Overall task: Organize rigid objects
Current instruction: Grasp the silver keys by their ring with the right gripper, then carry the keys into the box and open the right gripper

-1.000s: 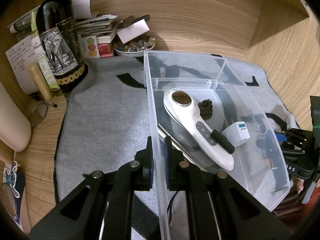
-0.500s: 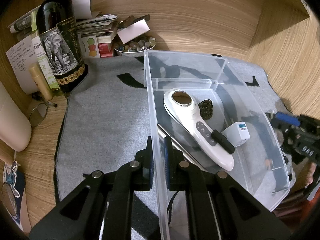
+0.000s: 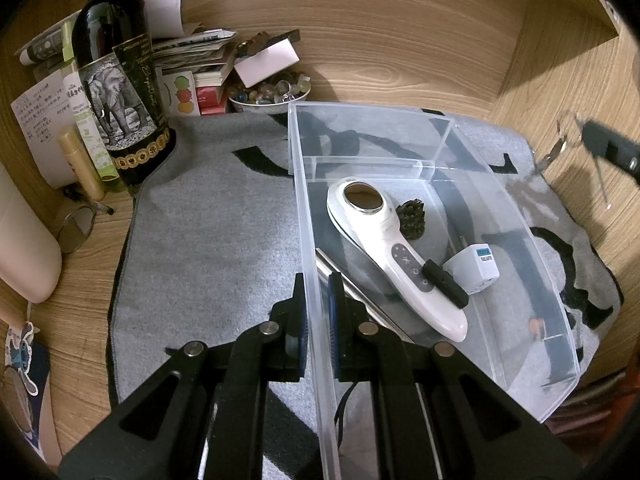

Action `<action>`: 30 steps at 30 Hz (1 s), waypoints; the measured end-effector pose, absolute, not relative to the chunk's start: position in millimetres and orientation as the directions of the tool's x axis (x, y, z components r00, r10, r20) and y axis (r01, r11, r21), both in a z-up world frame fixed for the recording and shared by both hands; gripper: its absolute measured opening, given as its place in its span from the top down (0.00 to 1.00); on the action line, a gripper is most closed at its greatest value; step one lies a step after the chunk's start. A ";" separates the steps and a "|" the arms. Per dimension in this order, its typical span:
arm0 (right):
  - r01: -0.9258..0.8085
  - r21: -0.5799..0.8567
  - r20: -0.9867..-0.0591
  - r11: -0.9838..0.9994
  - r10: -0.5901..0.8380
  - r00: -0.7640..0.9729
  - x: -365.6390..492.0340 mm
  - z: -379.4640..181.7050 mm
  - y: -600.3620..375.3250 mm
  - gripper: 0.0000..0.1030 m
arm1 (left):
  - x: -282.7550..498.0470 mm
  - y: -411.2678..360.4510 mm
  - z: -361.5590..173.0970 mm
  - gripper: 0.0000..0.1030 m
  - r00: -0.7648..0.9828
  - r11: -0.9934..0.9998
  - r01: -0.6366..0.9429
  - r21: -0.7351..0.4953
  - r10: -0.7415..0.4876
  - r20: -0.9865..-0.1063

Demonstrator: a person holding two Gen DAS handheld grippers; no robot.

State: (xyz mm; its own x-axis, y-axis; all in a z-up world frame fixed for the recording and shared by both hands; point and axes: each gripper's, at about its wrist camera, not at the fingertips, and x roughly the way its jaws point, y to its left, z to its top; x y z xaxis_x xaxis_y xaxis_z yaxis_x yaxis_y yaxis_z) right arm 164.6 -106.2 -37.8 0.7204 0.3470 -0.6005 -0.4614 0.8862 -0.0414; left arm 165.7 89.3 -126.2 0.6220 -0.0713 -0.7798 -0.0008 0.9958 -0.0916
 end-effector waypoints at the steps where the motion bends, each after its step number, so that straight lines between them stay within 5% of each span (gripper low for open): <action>1: -0.475 -0.041 -0.591 0.879 0.362 0.721 163.2 -33.5 -101.2 0.75 | 166.0 88.5 -126.0 0.92 0.622 0.996 -0.001 -0.092 -0.072 -0.780; 10: -0.577 -0.068 -0.587 0.814 0.435 0.683 155.2 -31.8 -59.3 0.75 | 166.3 87.8 -125.6 0.92 0.622 0.996 0.005 -0.093 -0.076 -0.779; 30: -0.624 -0.056 -0.788 0.779 0.349 0.507 191.0 -109.1 -23.9 0.74 | 166.1 87.3 -125.6 0.92 0.623 0.995 0.006 -0.095 -0.079 -0.778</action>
State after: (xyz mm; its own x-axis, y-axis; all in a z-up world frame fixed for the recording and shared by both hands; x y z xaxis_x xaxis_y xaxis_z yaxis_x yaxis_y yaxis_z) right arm 191.0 -23.9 -109.1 0.5069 0.3489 -0.7882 -0.6239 0.7794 -0.0563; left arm 166.1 87.3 -125.6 0.6229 -0.0786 -0.7783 0.0064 0.9954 -0.0954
